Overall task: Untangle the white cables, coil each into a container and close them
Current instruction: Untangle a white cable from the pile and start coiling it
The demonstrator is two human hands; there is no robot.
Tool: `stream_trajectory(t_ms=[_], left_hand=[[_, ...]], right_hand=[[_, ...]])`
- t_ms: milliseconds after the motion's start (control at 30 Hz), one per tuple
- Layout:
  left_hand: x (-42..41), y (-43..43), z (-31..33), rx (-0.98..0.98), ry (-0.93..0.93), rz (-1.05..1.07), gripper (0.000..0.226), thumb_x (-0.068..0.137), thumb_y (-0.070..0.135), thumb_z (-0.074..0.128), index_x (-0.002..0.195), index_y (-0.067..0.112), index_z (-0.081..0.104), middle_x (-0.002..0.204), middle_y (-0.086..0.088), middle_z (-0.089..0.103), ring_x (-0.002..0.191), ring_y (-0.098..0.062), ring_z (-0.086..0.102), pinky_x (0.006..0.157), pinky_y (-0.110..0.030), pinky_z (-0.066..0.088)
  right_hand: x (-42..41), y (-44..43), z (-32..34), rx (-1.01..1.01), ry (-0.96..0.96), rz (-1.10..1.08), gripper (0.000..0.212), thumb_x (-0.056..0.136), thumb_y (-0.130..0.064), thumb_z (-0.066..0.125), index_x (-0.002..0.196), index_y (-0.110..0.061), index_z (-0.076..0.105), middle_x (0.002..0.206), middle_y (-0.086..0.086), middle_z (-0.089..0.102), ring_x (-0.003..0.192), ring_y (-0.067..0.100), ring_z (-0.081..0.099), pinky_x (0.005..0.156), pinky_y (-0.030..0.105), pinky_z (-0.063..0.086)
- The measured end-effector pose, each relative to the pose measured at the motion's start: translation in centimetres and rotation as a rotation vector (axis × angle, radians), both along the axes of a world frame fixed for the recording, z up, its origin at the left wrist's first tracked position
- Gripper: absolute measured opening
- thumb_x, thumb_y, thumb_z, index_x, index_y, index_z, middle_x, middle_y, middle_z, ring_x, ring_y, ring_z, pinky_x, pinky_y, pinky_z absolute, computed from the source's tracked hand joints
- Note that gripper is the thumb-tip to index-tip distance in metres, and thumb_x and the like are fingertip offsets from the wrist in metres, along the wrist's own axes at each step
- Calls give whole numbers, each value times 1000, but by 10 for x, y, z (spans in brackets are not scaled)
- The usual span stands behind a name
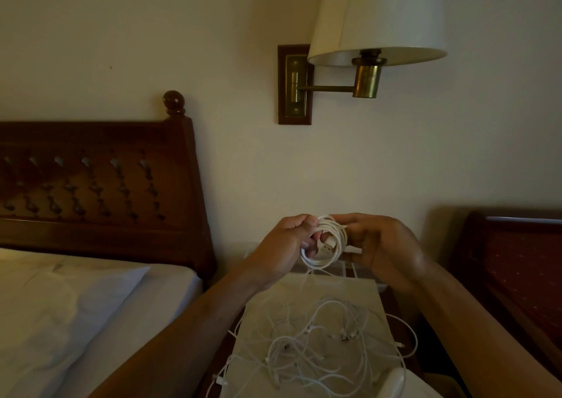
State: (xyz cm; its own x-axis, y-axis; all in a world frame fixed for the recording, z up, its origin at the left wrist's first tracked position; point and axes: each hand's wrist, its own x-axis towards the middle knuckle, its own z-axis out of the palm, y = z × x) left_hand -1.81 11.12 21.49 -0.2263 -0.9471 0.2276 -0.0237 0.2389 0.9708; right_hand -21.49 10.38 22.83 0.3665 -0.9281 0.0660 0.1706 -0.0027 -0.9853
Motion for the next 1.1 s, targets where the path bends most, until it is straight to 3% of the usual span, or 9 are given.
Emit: stream_trajectory(t_ms=[100, 200, 333, 400, 500, 667, 800, 967, 1100], left_hand=[[0, -3, -3, 10, -17, 60, 37, 109, 22, 45, 79, 10, 62, 74, -11, 55, 68, -22, 50, 78, -41, 38], [-3, -3, -3, -4, -42, 86, 37, 112, 22, 40, 84, 6, 59, 79, -16, 53, 74, -25, 50, 77, -40, 39], [-7, -6, -3, 15, -8, 78, 38, 110, 20, 43, 75, 14, 59, 71, -4, 53, 62, -12, 50, 73, -32, 41], [-9, -7, -3, 14, 0, 74, 36, 109, 18, 43, 78, 11, 60, 73, -7, 50, 59, -8, 47, 69, -30, 39], [-12, -6, -2, 6, -35, 91, 38, 111, 22, 40, 81, 9, 60, 77, -11, 47, 63, -13, 46, 73, -36, 38], [-17, -1, -1, -17, -158, 101, 44, 113, 29, 35, 88, 4, 60, 77, -15, 50, 72, -24, 46, 74, -43, 38], [-20, 3, 0, -57, -208, 70, 40, 113, 25, 33, 83, 10, 56, 75, -12, 49, 70, -21, 45, 71, -42, 38], [-22, 2, -3, -99, -223, 56, 39, 112, 18, 37, 89, -6, 57, 84, -15, 60, 82, -29, 57, 84, -57, 50], [-22, -1, -8, -130, -249, 42, 43, 112, 31, 39, 75, 16, 54, 64, 2, 50, 66, -20, 45, 67, -39, 37]], right_hand=[[3, 8, -1, -110, 5, 2, 43, 90, -11, 56, 132, -19, 60, 109, 28, 71, 109, 44, 67, 101, 58, 53], [11, 19, -7, -310, 194, -8, 66, 77, -5, 79, 130, -34, 51, 106, 10, 75, 100, 30, 73, 86, 47, 62], [20, 24, -16, -501, 270, -256, 43, 80, -18, 85, 110, -34, 57, 95, 1, 77, 86, 17, 76, 70, 43, 65], [19, 23, -23, -677, 368, -431, 30, 81, -29, 82, 106, -36, 65, 97, -4, 76, 89, 10, 75, 67, 38, 65], [17, 16, -35, -1128, 576, -707, 25, 85, -21, 82, 109, -19, 77, 114, 4, 66, 97, 18, 65, 67, 34, 59], [9, 12, -43, -1557, 761, -754, 15, 94, -7, 72, 107, 0, 76, 99, 17, 66, 79, 21, 59, 55, 33, 53], [7, 13, -47, -1614, 791, -667, 19, 89, 5, 73, 107, 2, 76, 98, 17, 70, 81, 24, 62, 65, 31, 54], [12, 20, -47, -1632, 680, -630, 16, 87, 8, 67, 101, 6, 76, 98, 18, 75, 92, 23, 71, 90, 25, 58], [14, 26, -40, -1233, 407, -641, 13, 96, -11, 66, 101, -3, 76, 92, 2, 77, 88, 4, 72, 78, 17, 58]])
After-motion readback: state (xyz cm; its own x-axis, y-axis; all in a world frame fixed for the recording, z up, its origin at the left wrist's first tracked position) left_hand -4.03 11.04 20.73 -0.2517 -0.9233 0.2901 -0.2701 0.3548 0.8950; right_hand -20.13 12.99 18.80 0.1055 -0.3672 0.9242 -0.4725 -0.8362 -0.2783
